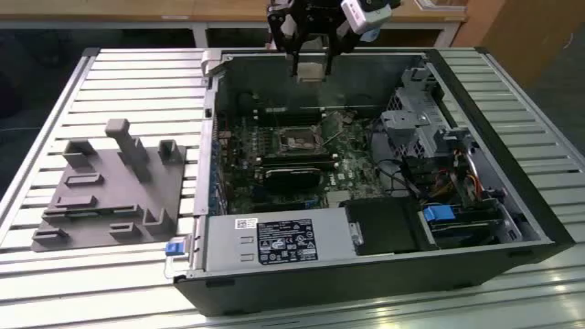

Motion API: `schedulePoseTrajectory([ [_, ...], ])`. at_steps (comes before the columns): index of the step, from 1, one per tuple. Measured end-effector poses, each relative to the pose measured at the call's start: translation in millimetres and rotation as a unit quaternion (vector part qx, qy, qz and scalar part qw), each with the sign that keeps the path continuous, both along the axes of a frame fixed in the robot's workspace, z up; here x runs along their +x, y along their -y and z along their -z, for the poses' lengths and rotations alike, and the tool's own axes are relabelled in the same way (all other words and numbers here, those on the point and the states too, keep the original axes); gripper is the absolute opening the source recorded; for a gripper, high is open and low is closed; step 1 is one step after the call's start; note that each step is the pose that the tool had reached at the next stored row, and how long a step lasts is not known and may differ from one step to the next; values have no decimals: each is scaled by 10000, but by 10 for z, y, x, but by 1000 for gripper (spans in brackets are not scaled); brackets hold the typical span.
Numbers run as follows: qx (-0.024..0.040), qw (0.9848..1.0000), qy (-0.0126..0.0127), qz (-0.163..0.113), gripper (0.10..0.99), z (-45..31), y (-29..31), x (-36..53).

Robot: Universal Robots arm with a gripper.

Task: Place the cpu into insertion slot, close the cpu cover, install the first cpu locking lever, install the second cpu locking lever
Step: 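Place the cpu into insertion slot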

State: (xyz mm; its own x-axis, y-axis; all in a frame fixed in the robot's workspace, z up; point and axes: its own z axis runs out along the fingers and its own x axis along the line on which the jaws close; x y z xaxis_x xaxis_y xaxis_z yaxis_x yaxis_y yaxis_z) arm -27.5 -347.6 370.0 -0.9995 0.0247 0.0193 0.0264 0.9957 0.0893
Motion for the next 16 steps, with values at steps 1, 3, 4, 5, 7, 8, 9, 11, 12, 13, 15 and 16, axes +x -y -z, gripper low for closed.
schedulePoseTrajectory([
  [1,0,10000,0,0,537,0,0,0],
  [3,0,10000,0,0,537,0,0,0],
  [4,0,10000,0,0,537,0,0,0],
  [5,0,10000,0,2,537,0,0,0],
  [7,0,10000,0,12,537,0,0,0],
  [8,0,10000,0,20,537,0,0,0],
  [9,0,10000,0,27,537,0,0,0],
  [11,0,10000,0,44,537,0,0,0],
  [12,0,10000,0,54,537,0,0,0],
  [13,0,10000,0,63,537,0,0,0],
  [15,0,10000,0,81,537,0,0,0],
  [16,0,10000,0,91,537,0,0,0],
])
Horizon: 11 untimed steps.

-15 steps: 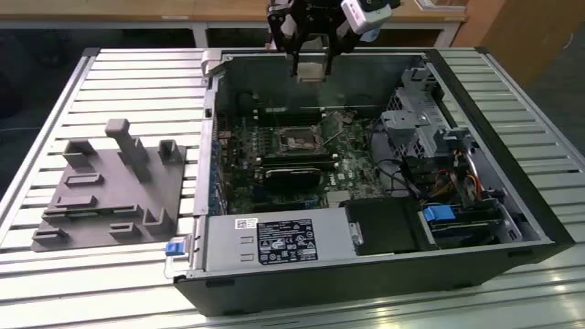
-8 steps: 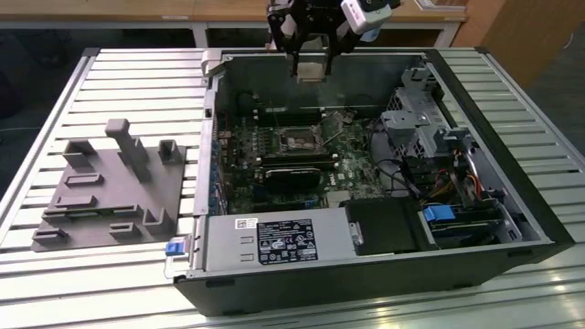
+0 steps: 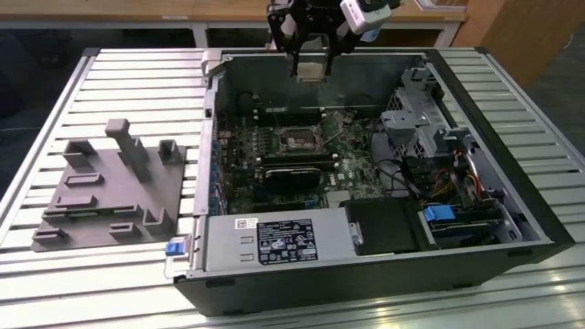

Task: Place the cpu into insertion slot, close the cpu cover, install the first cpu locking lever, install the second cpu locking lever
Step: 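Place the cpu into insertion slot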

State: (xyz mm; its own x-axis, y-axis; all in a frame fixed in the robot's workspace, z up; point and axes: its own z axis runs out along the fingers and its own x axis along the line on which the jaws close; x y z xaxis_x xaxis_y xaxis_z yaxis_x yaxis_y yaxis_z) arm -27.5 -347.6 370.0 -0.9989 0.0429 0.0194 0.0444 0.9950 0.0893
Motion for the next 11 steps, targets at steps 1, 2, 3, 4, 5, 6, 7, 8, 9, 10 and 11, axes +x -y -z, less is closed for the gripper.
schedulePoseTrajectory([
  [1,0,10000,0,10,537,0,0,0],
  [2,0,10000,0,21,537,0,0,0],
  [3,0,10000,0,32,537,0,0,0],
  [4,0,10000,0,46,537,0,0,0],
  [5,0,10000,0,63,537,1,0,0],
  [6,0,10000,0,79,537,1,0,0],
  [7,0,10000,0,95,537,1,0,0],
  [8,0,9999,0,112,537,1,0,0],
  [9,0,9999,0,129,537,2,0,0],
  [10,0,9999,0,146,537,2,0,0],
  [11,0,9999,0,163,537,2,0,0],
])
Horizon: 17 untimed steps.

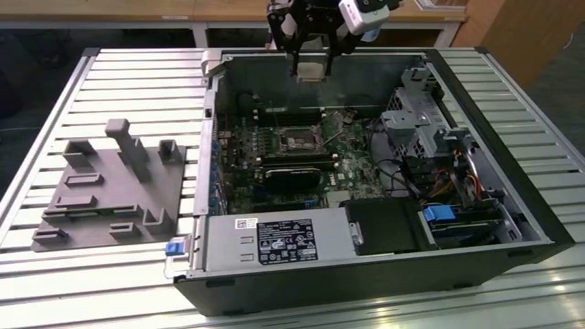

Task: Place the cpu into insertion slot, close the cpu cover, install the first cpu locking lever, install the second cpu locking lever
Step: 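Place the cpu into insertion slot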

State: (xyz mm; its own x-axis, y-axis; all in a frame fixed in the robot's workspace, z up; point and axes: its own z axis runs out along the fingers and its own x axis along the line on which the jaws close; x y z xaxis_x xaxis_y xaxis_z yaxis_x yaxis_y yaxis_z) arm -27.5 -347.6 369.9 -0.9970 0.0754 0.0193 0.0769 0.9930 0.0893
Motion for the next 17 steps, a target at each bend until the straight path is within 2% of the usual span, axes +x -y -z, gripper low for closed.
schedulePoseTrajectory([
  [17,0,9995,0,323,537,3,0,0],
])
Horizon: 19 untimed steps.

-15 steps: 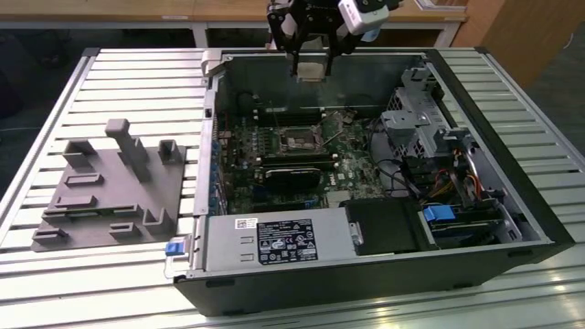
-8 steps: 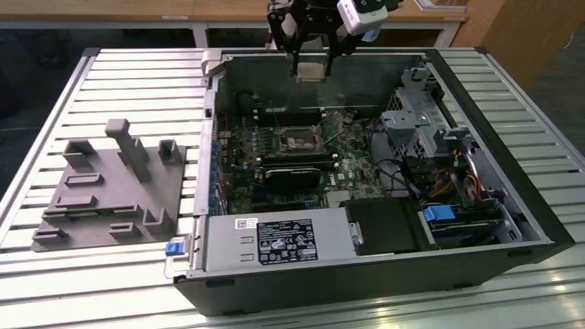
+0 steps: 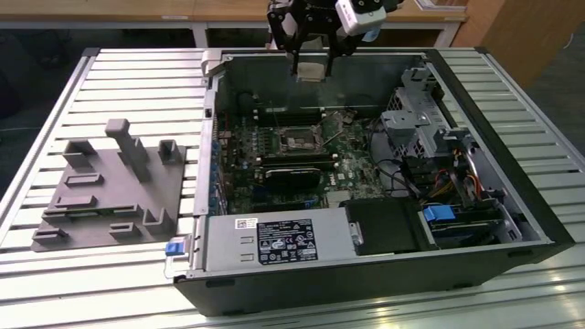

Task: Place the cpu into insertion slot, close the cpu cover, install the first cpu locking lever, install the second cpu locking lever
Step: 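Place the cpu into insertion slot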

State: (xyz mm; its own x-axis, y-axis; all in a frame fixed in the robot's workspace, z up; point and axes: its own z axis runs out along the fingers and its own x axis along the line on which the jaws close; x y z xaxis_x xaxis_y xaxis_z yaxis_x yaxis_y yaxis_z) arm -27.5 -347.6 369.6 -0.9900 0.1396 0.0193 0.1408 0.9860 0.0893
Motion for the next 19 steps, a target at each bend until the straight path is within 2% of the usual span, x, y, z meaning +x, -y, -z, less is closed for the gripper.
schedulePoseTrajectory([
  [19,0,9991,0,423,537,6,0,0],
])
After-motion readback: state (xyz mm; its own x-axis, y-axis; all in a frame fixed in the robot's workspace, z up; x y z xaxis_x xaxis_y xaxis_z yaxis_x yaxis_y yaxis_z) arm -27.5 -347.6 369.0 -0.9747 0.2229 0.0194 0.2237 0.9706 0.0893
